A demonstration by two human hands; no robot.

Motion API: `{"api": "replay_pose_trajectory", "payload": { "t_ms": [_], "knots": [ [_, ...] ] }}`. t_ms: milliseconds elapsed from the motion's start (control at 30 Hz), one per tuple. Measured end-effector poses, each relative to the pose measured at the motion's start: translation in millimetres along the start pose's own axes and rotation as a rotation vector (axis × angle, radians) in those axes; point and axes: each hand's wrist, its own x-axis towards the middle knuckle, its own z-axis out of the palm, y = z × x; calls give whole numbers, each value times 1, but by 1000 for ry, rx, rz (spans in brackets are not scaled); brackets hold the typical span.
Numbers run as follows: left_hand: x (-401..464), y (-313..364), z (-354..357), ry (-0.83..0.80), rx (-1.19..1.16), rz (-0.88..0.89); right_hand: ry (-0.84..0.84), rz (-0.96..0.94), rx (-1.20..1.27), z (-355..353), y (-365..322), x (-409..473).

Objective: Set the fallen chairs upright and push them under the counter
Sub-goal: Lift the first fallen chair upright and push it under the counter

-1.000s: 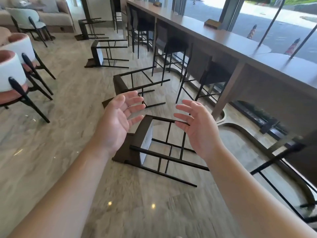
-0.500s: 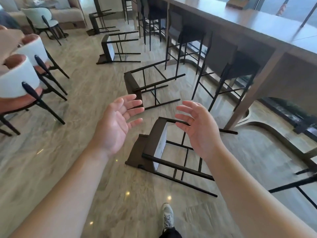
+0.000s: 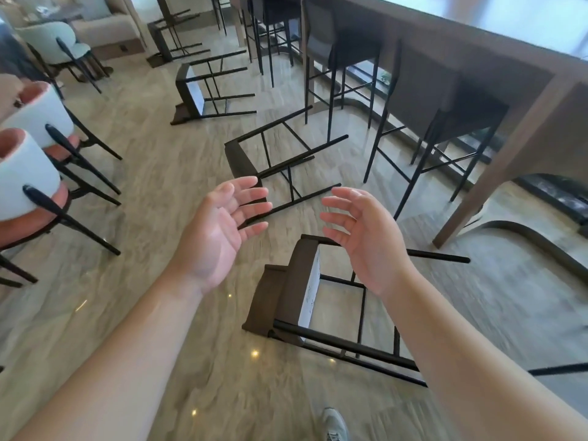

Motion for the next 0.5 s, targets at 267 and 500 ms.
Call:
{"api": "replay_pose_trajectory", "payload": {
  "t_ms": [267, 500],
  "knots": [
    [60, -10, -57, -84, -6, -48, 66, -3, -55, 43, 28, 58],
    [124, -14, -148, -247, 43, -102, 243, -51, -47, 124, 76, 108]
  ]
}}
